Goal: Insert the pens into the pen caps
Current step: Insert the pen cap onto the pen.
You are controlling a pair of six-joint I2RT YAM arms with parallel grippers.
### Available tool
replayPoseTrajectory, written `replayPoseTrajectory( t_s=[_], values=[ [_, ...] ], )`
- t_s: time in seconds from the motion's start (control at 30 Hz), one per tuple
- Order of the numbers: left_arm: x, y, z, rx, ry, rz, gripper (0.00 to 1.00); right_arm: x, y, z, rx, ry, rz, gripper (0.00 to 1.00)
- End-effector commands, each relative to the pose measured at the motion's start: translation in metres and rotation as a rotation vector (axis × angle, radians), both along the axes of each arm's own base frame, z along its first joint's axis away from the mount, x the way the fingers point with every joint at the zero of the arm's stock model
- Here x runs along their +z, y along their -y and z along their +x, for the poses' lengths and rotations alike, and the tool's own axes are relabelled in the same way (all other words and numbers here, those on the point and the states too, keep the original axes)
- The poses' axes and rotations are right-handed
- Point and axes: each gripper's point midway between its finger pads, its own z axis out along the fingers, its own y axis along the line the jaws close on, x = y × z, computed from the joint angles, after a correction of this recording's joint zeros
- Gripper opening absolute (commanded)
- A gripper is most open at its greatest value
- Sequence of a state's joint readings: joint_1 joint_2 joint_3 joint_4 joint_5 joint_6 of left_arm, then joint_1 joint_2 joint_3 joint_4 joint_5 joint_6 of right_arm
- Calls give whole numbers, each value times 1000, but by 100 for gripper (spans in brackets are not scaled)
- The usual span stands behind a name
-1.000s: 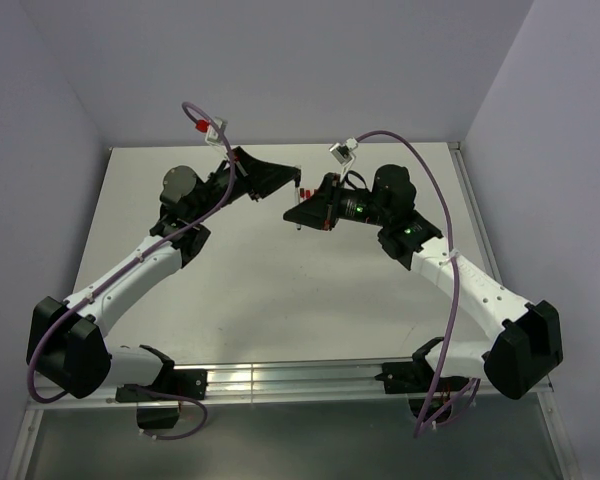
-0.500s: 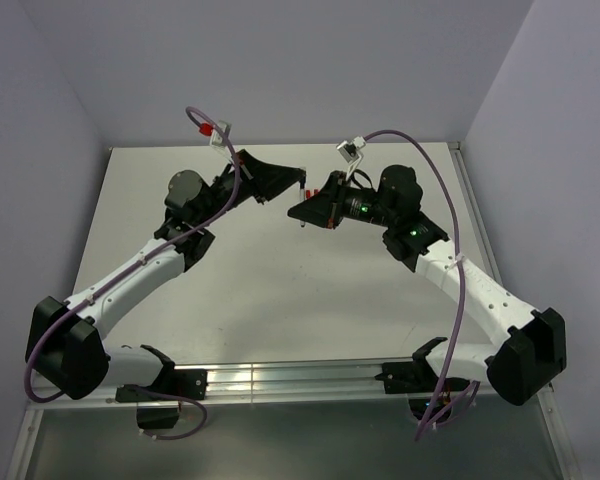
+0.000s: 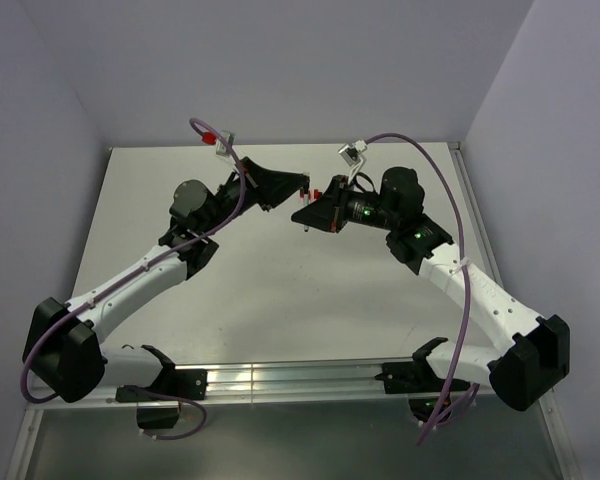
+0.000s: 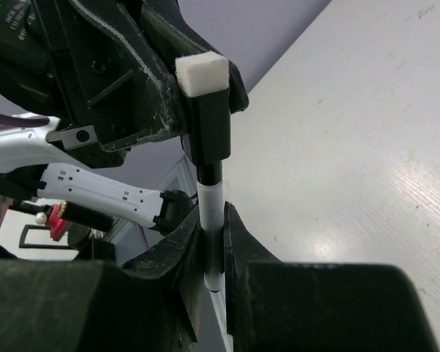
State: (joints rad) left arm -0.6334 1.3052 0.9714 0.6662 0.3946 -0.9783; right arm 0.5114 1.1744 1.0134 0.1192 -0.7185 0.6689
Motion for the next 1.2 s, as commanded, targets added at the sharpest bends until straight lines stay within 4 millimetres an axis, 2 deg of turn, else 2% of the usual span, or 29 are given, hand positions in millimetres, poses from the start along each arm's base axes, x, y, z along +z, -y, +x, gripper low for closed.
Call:
replayPoseTrajectory(
  t_s=[0.0,0.13,0.37,0.5,0.6,0.77,1.17],
  values=[
    [-30,26,-73,-295,9,122,0,35,14,29,-144,150,43,0],
    [-42,26,-88,-343,14,156,0,34,18,35,-173,154,33,0],
    [-69,38,-117,-436,-44,159,0,32,25,44,-221,167,18,0],
    [-73,47,-137,-490,-42,167,0,31,30,48,-255,174,2,0],
    [-77,50,-141,-505,-51,172,0,33,33,49,-266,181,3,0],
    [-88,47,-143,-497,-75,198,0,34,39,52,-293,186,-4,0],
    [-96,34,-123,-346,-83,255,0,35,44,53,-314,189,-8,0]
  ],
)
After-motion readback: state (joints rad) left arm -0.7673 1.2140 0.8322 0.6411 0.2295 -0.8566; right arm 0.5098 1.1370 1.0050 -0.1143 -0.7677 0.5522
